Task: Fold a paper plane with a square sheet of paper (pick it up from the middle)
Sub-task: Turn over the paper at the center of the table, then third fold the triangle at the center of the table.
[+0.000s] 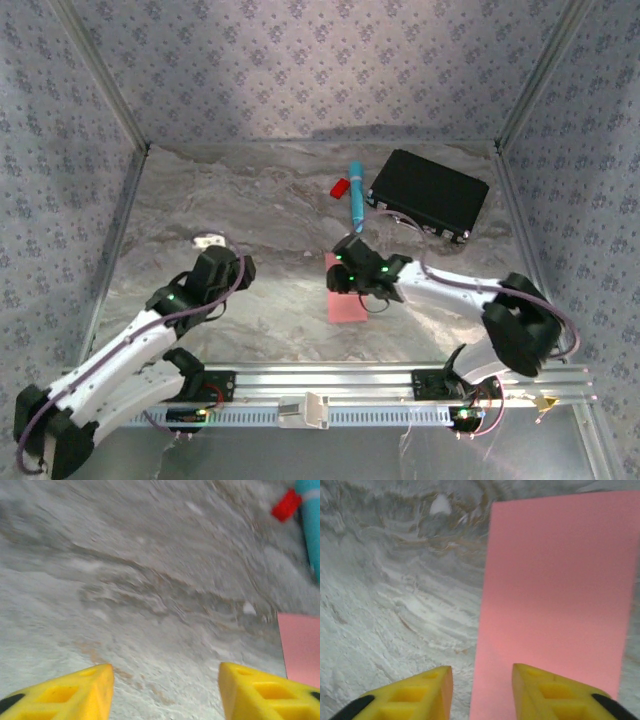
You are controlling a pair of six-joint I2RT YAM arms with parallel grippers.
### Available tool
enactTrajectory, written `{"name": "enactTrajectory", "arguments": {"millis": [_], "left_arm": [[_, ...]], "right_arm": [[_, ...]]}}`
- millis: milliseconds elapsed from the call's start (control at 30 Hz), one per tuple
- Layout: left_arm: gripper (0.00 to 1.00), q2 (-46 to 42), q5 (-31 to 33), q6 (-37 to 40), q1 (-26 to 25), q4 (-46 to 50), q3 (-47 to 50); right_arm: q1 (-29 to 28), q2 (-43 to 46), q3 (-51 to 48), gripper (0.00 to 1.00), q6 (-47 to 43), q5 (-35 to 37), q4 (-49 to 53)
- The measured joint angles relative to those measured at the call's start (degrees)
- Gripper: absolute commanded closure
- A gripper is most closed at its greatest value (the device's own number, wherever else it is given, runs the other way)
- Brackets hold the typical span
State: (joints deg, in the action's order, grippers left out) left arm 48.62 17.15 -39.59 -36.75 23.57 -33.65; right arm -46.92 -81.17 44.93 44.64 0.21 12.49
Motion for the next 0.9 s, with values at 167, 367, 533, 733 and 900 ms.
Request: {"name": "enactTrajectory", "arguments": {"millis": [167, 367, 533, 733, 900], "left_arm": [[0.52, 12.74, -13.14, 1.62, 0.02, -5.05, -3.26], [0.57, 28.81, -32.13, 1.84, 0.0, -12.7, -8.96], [0.56, 38.23, -42.34, 0.0, 0.0, -17.42, -11.43], [0.55, 42.42, -48.11, -1.99, -0.02, -19.56, -12.28], [0.56, 45.92, -50.93, -3.23, -0.9, -20.87, -13.49]], "right_arm": [[9.05, 6.25, -11.72, 0.82, 3.08, -7.41, -8.04], [15.19, 8.07, -19.43, 0.9, 5.51, -15.8, -14.21], [15.93, 5.11, -20.04, 0.91, 6.43, -20.68, -19.8], [16.22, 0.94, -20.28, 0.91, 7.1, -22.86, -23.71], [16.83, -1.01, -22.03, 0.92, 8.2, -23.91, -26.86]]}}
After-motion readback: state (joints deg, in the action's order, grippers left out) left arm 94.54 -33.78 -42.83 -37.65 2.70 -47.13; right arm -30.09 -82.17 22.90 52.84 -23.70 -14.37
